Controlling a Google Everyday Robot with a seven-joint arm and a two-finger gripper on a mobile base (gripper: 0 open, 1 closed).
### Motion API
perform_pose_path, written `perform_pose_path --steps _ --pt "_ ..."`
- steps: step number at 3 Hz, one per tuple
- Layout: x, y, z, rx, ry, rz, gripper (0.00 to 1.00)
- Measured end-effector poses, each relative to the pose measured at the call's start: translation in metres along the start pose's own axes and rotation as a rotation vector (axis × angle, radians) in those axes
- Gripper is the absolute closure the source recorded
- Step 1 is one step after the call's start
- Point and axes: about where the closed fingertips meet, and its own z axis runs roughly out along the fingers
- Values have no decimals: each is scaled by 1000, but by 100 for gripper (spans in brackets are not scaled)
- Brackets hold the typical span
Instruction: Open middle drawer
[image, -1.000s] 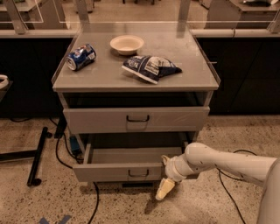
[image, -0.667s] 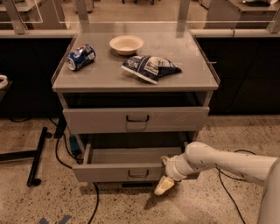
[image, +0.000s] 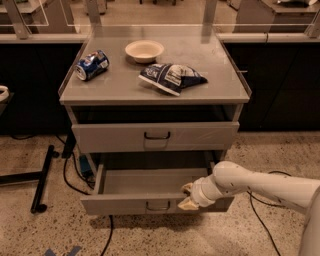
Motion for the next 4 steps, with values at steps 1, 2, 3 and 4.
perform_pose_path --steps 1,2,3,4 --pt "1 -2 -3 1 0 -1 89" --pt "2 9 -2 -10 5 -22 100" --pt "3 8 -3 -10 5 -22 83" --pt "1 29 -5 -28 11 -49 60"
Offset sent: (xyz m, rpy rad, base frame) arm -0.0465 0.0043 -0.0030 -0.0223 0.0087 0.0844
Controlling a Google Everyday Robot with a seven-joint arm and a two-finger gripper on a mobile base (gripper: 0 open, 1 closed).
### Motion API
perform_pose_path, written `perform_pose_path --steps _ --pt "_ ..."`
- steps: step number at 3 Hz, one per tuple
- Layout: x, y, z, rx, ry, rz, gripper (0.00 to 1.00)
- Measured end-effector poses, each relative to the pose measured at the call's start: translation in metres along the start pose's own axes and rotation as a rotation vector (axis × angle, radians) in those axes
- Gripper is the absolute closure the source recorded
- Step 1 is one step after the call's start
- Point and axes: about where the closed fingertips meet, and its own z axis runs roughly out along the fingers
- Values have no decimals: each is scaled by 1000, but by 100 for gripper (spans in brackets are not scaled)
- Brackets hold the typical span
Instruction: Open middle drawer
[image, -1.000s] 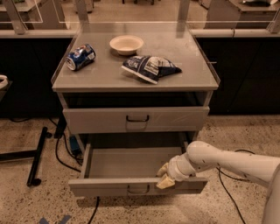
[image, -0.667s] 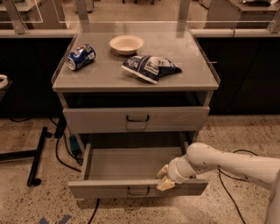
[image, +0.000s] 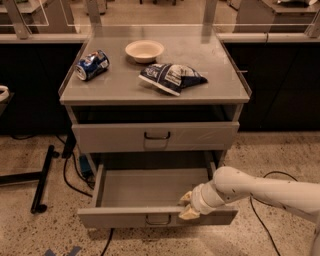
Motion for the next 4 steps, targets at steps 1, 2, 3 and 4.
perform_pose_path --steps 1,2,3,4 --pt "1 -1 -1 0 0 0 37" --pt "-8 20 -6 -15 6 -41 13" --pt "-16 38 -11 -30 14 -75 0" --pt "-22 51 -16 -41 24 -98 0"
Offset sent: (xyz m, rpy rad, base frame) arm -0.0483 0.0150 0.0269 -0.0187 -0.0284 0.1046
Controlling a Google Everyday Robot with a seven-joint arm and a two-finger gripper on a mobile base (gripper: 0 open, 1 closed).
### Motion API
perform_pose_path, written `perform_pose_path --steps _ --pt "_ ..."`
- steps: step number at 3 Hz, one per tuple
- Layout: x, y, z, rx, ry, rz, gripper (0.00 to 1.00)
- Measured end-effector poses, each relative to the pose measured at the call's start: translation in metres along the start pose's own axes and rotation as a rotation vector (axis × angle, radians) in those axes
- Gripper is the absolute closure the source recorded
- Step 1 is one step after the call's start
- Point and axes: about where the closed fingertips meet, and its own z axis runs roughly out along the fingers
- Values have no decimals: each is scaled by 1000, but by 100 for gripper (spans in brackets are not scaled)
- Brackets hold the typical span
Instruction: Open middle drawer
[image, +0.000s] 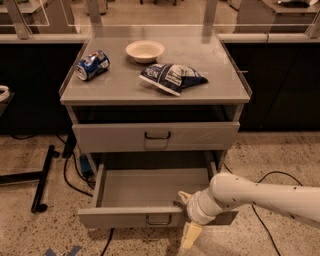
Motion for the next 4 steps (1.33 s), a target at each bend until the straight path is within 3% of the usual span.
perform_pose_path --steps 1,3,4 --pt "1 12 3 -46 38 4 2" --pt "14 20 13 -134 78 26 49" --pt "12 20 10 -134 78 26 70"
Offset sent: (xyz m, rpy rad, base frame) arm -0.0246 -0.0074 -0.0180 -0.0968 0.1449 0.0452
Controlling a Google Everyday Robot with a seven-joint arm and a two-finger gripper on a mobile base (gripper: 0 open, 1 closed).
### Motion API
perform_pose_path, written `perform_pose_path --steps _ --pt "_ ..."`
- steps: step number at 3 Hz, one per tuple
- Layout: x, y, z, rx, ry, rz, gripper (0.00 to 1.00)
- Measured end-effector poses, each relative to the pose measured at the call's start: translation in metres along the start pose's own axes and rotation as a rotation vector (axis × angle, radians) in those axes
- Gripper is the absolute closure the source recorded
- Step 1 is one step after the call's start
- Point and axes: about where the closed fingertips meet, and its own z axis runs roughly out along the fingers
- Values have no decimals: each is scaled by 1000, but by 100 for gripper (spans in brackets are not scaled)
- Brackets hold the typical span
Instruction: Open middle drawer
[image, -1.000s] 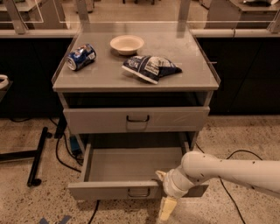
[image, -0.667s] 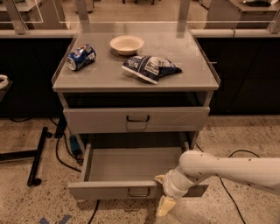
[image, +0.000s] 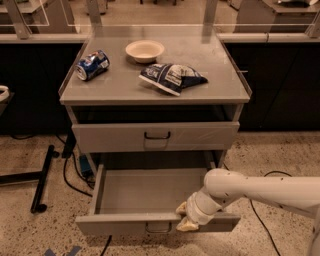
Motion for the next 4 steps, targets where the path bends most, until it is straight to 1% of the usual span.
perform_pose_path --steps 1,2,3,4 --pt "4 -1 0 -8 8 5 95" --pt "13 -3 -2 -20 26 12 100" --pt "17 -4 -5 -24 35 16 82" --pt "14 -2 -4 -24 35 16 59"
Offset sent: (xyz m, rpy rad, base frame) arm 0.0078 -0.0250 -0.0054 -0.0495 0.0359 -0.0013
